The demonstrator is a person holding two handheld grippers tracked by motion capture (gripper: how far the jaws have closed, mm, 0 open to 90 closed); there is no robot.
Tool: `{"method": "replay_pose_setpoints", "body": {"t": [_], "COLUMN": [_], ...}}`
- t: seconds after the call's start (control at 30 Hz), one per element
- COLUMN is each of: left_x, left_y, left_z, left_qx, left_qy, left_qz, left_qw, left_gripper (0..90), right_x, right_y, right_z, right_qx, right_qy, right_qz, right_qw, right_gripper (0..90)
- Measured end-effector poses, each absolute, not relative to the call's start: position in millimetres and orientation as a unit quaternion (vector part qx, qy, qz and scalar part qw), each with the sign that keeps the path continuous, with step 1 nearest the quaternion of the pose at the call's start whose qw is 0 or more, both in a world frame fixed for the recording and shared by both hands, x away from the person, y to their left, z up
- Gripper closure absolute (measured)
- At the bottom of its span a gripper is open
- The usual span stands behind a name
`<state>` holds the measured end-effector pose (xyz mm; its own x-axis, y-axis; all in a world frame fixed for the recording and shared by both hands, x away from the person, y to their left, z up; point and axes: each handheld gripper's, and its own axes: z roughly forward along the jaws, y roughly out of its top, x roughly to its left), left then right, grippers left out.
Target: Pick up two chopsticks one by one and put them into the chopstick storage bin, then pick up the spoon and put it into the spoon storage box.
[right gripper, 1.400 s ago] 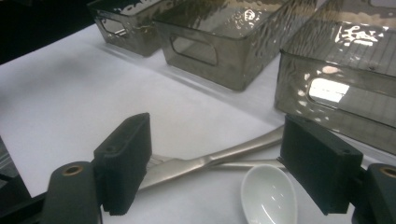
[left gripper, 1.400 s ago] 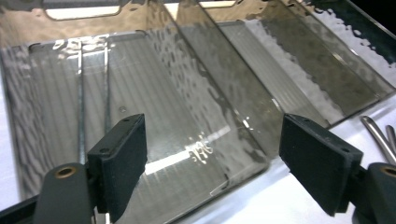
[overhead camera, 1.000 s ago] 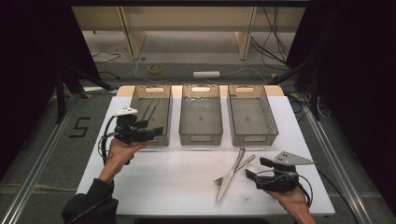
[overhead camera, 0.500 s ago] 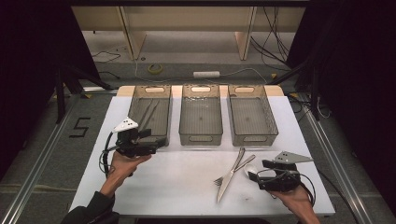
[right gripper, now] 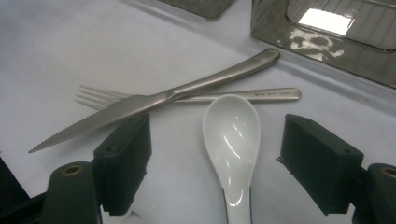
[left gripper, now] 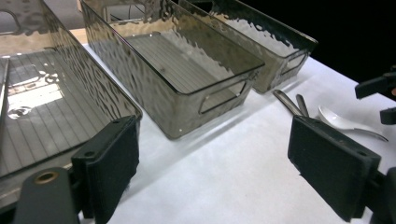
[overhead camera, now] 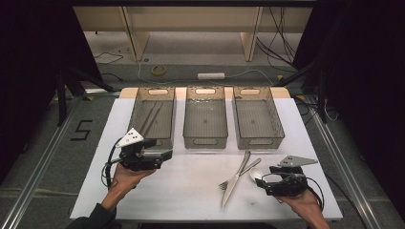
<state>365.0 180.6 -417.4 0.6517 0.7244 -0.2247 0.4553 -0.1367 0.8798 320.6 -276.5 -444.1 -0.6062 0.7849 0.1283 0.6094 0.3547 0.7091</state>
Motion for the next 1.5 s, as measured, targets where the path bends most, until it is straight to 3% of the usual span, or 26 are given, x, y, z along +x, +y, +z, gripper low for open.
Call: {"method": "replay_pose_setpoints", "body": {"t": [0.57, 1.5], "left_x": [348.7, 338.0], "left_y": [181.5, 181.0], "left_z": [-416.0, -415.9], "left_qx": [0.738, 0.740], "left_qy": [0.388, 0.375], "left_qz": [0.131, 0.137], "left_qw": [0.536, 0.542], "left_gripper": [15.8, 15.8], "right_x": [324.1, 326.3], "right_y": [-278.6, -274.0], "right_z": [-450.6, -460.1], "right_qx": [0.434, 0.425], "right_qy": [0.840, 0.882], "right_qz": [0.308, 0.191], "right_qw": [0.107, 0.074], "right_gripper": [26.9, 70.3]}}
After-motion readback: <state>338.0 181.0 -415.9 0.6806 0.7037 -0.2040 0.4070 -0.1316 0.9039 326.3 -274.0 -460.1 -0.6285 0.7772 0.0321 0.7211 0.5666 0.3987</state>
